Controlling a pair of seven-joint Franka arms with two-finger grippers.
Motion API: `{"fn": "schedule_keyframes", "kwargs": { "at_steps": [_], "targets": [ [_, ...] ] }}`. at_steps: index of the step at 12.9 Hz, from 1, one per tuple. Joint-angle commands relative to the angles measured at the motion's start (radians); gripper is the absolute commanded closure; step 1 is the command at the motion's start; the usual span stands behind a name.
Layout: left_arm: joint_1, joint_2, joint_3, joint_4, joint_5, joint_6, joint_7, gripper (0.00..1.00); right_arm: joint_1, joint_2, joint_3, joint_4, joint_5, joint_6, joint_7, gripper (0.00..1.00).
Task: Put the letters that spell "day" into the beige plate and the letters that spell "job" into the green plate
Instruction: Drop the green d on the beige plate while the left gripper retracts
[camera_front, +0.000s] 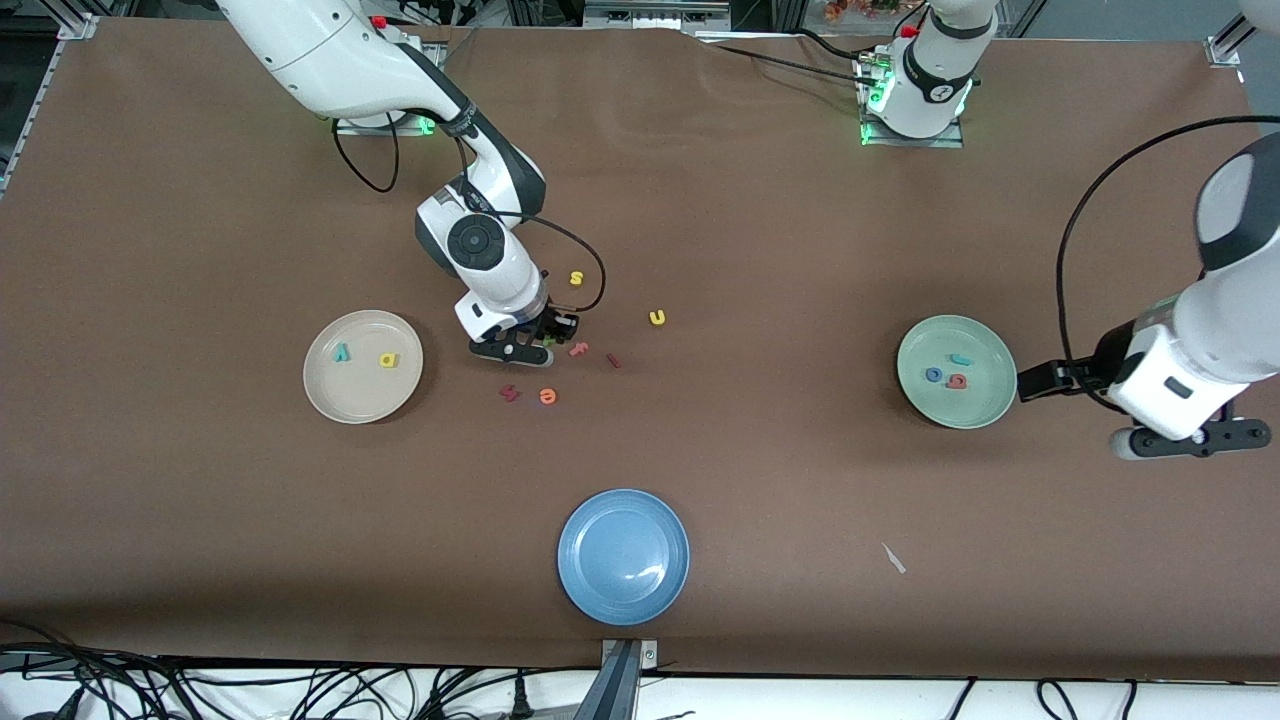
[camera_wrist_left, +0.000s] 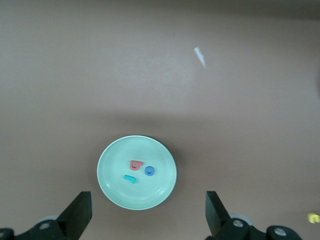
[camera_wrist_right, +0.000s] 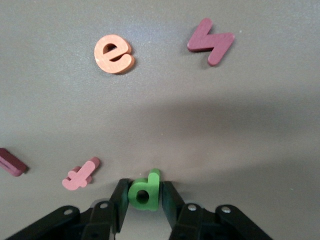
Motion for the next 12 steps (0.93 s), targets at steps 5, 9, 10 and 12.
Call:
{"fn": "schedule_keyframes", "kwargs": {
  "at_steps": [5, 9, 10, 12],
  "targets": [
    [-0.021, -0.012, 0.0, 0.055, -0.022, -0.073, 0.071, 0.0, -0.018, -0.07, -0.02, -0.024, -0.035, -0.041, -0.032, 0.87],
    [-0.047, -0.018, -0.008, 0.055, -0.029, -0.081, -0.053, 0.0, -0.174, -0.196, -0.017, -0.019, -0.027, -0.255, -0.344, 0.87],
    [-0.05, -0.018, -0.008, 0.055, -0.028, -0.081, -0.054, 0.0, -0.235, -0.219, -0.015, -0.024, -0.026, -0.278, -0.451, 0.87],
    [-0.049, -0.026, -0.007, 0.055, -0.028, -0.081, -0.044, 0.0, -0.346, -0.248, -0.011, -0.024, -0.02, -0.324, -0.684, 0.86]
  ]
}}
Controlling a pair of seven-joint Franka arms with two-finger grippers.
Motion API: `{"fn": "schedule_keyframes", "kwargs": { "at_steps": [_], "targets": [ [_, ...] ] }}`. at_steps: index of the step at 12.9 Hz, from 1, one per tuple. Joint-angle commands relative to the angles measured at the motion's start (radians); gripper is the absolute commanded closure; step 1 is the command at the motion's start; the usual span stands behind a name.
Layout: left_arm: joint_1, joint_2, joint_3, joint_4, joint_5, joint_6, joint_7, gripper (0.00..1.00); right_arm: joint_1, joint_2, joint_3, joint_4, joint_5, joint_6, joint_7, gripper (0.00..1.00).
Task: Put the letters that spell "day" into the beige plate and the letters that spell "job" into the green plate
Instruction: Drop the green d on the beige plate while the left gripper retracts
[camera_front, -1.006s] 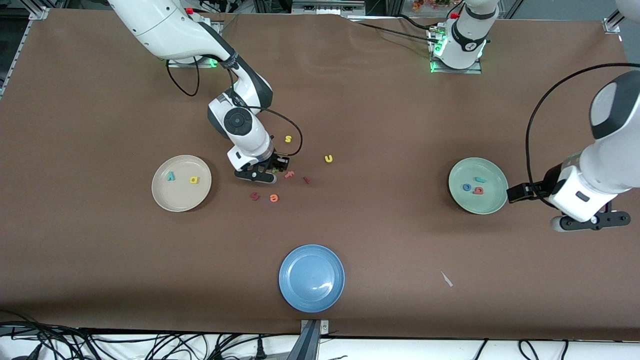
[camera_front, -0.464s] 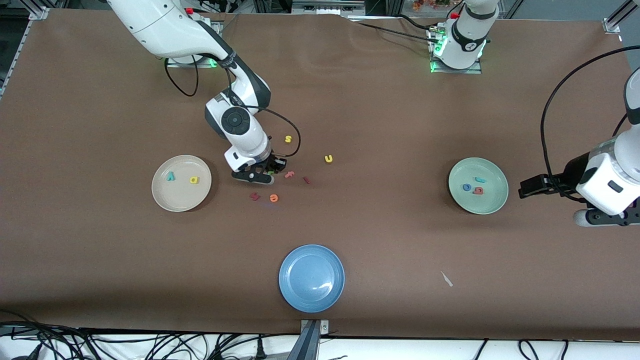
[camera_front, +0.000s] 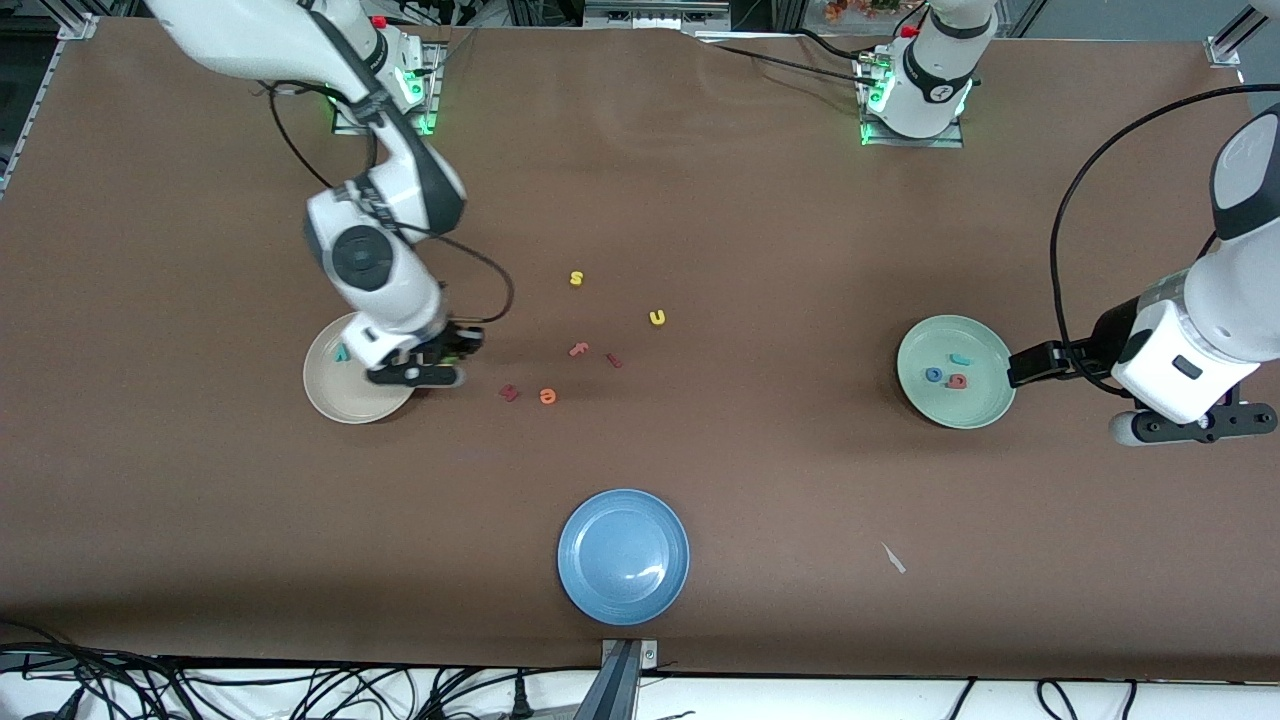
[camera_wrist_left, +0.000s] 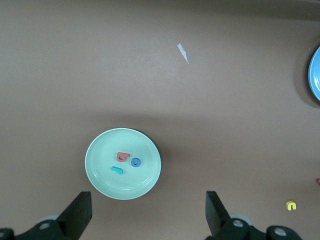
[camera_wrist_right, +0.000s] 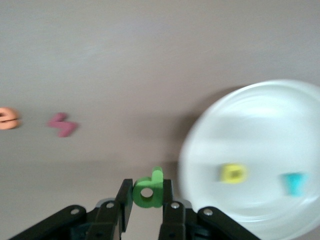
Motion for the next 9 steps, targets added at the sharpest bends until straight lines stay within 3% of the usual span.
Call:
{"fn": "schedule_keyframes", "kwargs": {
  "at_steps": [1, 4, 5, 6, 7, 9],
  "targets": [
    [0.005, -0.025, 0.006, 0.01, -0.017, -0.023, 0.002, 0.0, -0.119, -0.058, 0.018, -0.028, 0.018, -0.059, -0.246, 0.86],
    [-0.004, -0.077, 0.011, -0.013, -0.014, -0.017, 0.019, 0.0, -0.159, -0.08, 0.015, -0.025, 0.021, -0.121, -0.319, 0.81],
    [-0.012, -0.077, 0.015, -0.01, -0.014, -0.017, 0.031, 0.0, -0.161, -0.08, 0.015, -0.027, 0.021, -0.121, -0.319, 0.71],
    [-0.036, -0.082, 0.04, -0.005, -0.017, -0.017, 0.046, 0.0, -0.161, -0.08, 0.015, -0.027, 0.021, -0.121, -0.319, 0.52],
    [-0.077, -0.085, 0.09, -0.001, -0.02, -0.017, 0.066, 0.0, -0.161, -0.08, 0.013, -0.025, 0.021, -0.119, -0.322, 0.4],
    [-0.191, -0.106, 0.238, 0.007, -0.077, -0.017, 0.13, 0.0, -0.167, -0.078, 0.007, -0.025, 0.021, -0.118, -0.339, 0.37]
  ]
}}
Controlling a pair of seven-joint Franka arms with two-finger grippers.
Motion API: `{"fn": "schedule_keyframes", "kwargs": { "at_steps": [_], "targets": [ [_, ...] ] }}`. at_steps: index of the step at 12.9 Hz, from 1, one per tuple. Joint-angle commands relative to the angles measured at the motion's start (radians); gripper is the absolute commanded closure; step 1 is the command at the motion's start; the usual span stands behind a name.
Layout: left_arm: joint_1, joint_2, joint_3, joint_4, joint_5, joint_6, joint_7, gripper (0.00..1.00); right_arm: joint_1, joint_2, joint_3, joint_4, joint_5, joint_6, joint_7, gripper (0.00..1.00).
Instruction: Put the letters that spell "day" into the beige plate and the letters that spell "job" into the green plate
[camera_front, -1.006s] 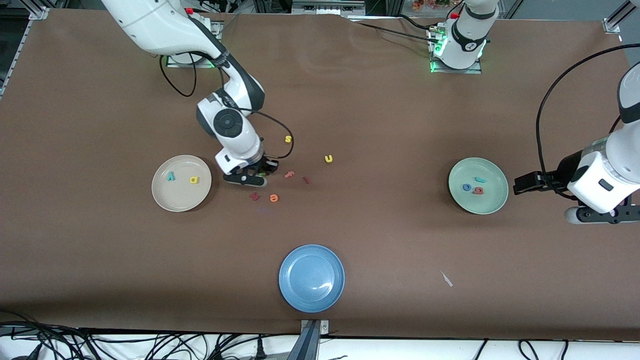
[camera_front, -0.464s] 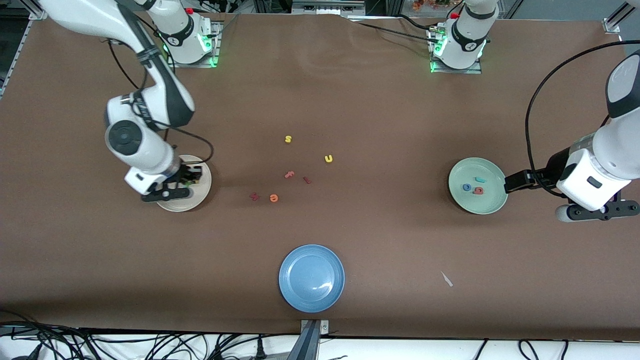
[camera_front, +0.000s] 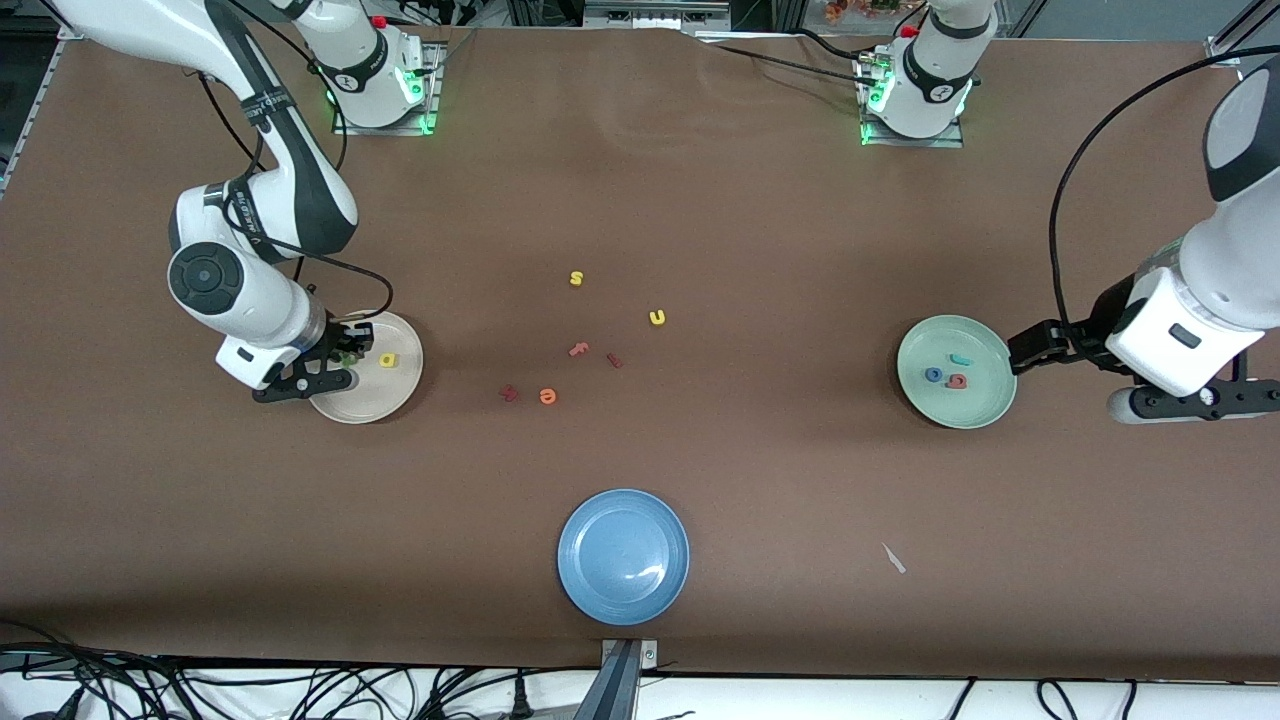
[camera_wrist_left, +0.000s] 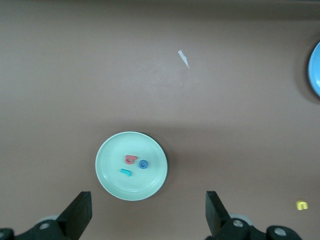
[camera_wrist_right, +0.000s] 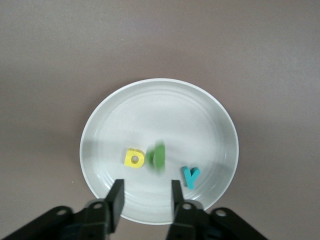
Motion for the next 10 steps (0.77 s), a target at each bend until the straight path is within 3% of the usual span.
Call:
{"fn": "schedule_keyframes", "kwargs": {
  "at_steps": [1, 3, 4, 5, 7, 9, 10],
  "targets": [
    [-0.158, -0.07, 0.258, 0.002, -0.156, -0.01, 0.105, 0.0, -0.015, -0.027, -0.008, -0.02, 0.016, -0.007, -0.053, 0.37],
    [-0.343, -0.108, 0.557, -0.002, -0.321, -0.008, 0.16, 0.0, -0.018, -0.025, -0.01, -0.018, 0.016, -0.004, -0.064, 0.37],
    [-0.432, -0.125, 0.677, -0.013, -0.361, -0.007, 0.203, 0.0, -0.018, -0.025, -0.01, -0.018, 0.016, -0.005, -0.064, 0.36],
    [-0.48, -0.133, 0.745, -0.017, -0.39, -0.007, 0.241, 0.0, -0.018, -0.027, -0.01, -0.017, 0.016, -0.005, -0.062, 0.36],
    [-0.484, -0.172, 0.761, -0.084, -0.404, 0.043, 0.294, 0.0, -0.018, -0.027, -0.01, 0.007, 0.028, -0.013, -0.056, 0.29],
    [-0.482, -0.309, 0.761, -0.308, -0.404, 0.195, 0.314, 0.0, -0.018, -0.027, -0.01, 0.052, 0.081, -0.056, -0.053, 0.29],
    [-0.478, -0.321, 0.761, -0.335, -0.404, 0.226, 0.315, 0.0, -0.017, -0.027, -0.01, 0.072, 0.098, -0.067, -0.048, 0.26]
  ]
}}
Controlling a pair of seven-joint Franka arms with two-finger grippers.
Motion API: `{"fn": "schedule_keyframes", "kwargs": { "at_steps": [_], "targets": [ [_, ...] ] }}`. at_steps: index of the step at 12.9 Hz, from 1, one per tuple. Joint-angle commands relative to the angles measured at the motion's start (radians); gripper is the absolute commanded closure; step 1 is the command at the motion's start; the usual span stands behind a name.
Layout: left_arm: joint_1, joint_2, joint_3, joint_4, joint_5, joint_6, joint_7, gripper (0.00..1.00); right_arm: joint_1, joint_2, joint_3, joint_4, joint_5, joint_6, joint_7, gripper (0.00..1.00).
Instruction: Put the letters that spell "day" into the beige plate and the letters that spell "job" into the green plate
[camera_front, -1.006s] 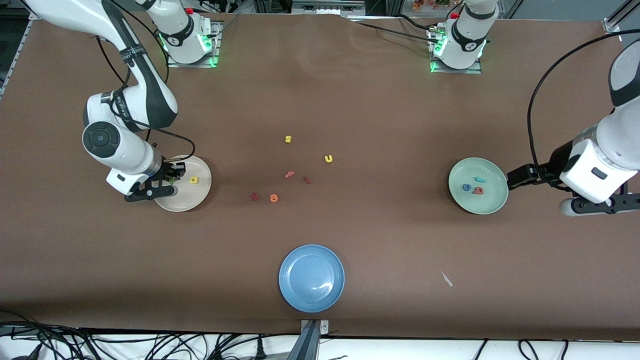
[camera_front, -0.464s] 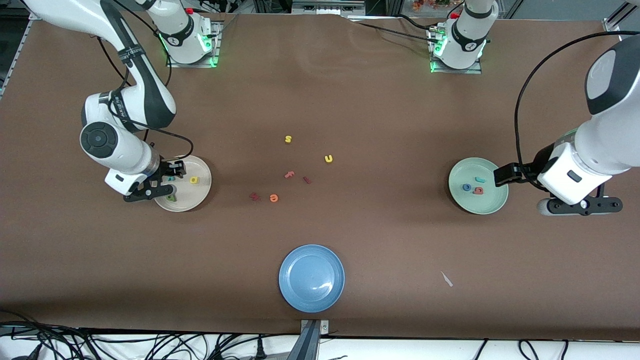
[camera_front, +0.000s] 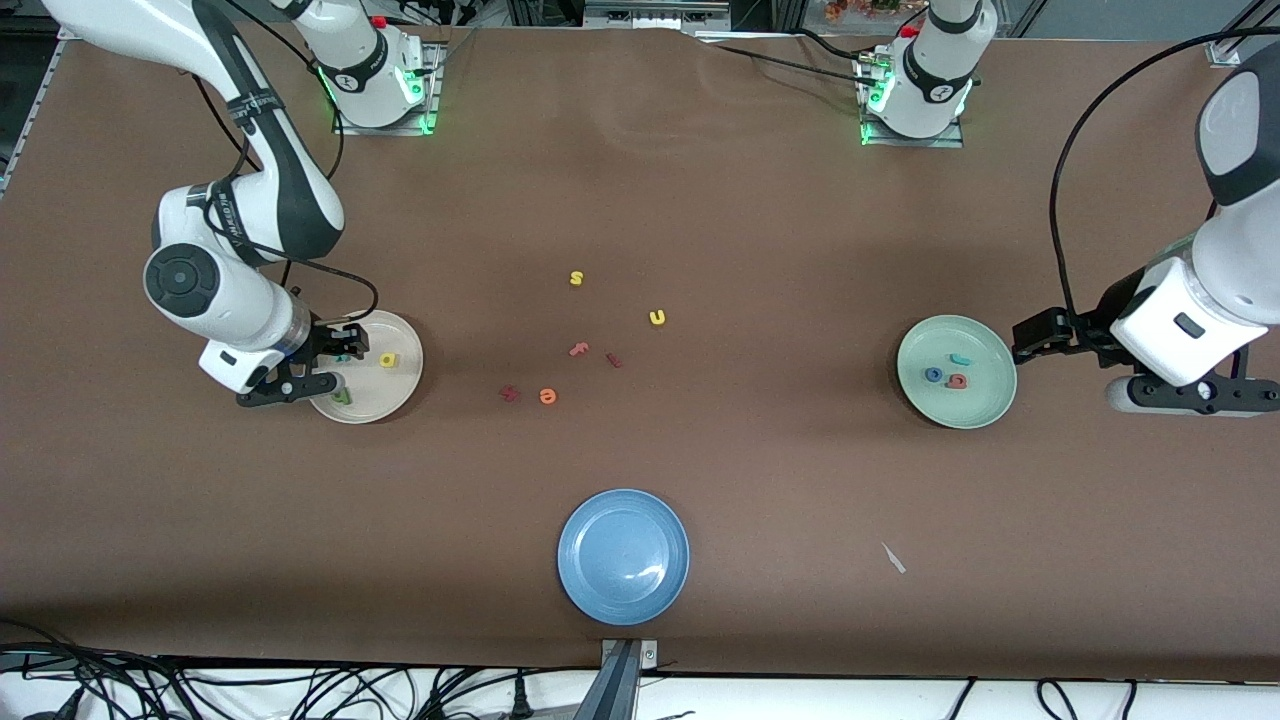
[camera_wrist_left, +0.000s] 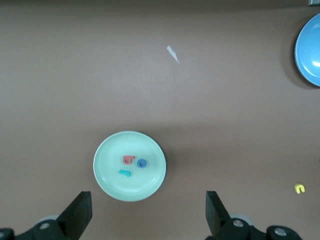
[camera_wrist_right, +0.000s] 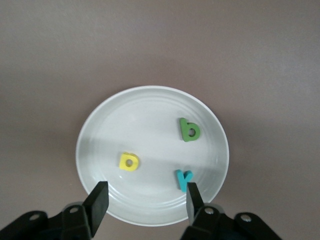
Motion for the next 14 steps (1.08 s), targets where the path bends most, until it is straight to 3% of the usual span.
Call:
{"fn": "schedule_keyframes", "kwargs": {
  "at_steps": [1, 6, 10, 13, 14],
  "targets": [
    [-0.002, -0.115, 0.021, -0.176, -0.029, 0.097, 0.045, 0.0, -0.006, -0.025, 0.005, 0.046, 0.054, -0.053, -0.005, 0.25],
    [0.04, -0.117, 0.025, -0.182, -0.028, 0.094, 0.166, 0.0, -0.003, -0.037, 0.008, 0.239, 0.108, -0.307, 0.051, 0.21],
    [0.034, -0.103, 0.028, -0.17, -0.026, 0.08, 0.162, 0.0, 0.005, -0.095, -0.001, 0.314, 0.107, -0.445, 0.049, 0.17],
    [0.037, -0.1, 0.025, -0.172, -0.026, 0.078, 0.156, 0.0, 0.156, -0.137, -0.217, 0.36, 0.125, -0.54, 0.038, 0.14],
    [0.036, -0.1, 0.025, -0.17, -0.026, 0.078, 0.156, 0.0, 0.155, -0.148, -0.224, 0.368, 0.137, -0.556, 0.025, 0.14]
  ]
}}
